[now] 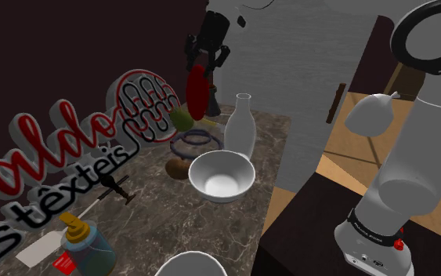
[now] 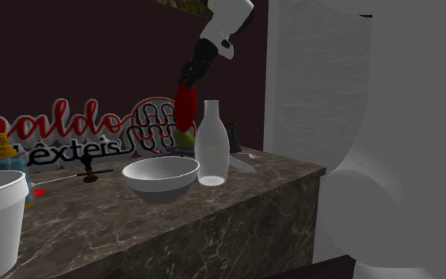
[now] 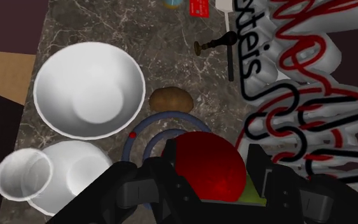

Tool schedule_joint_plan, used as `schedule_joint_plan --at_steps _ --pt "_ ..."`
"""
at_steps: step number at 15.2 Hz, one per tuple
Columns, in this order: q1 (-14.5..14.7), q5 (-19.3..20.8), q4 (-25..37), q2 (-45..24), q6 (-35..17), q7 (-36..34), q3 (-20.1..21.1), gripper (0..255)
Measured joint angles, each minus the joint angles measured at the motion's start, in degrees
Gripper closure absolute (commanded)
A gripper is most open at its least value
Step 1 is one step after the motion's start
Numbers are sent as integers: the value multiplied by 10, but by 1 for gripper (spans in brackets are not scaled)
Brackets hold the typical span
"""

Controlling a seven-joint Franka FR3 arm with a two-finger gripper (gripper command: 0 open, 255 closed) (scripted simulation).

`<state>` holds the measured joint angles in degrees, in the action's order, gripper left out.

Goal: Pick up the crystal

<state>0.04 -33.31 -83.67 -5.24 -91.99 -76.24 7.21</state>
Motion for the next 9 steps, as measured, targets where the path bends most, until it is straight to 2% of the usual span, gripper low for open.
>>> schedule_joint_plan --at_steps 9 --pt "-2 2 102 -29 63 -37 0 255"
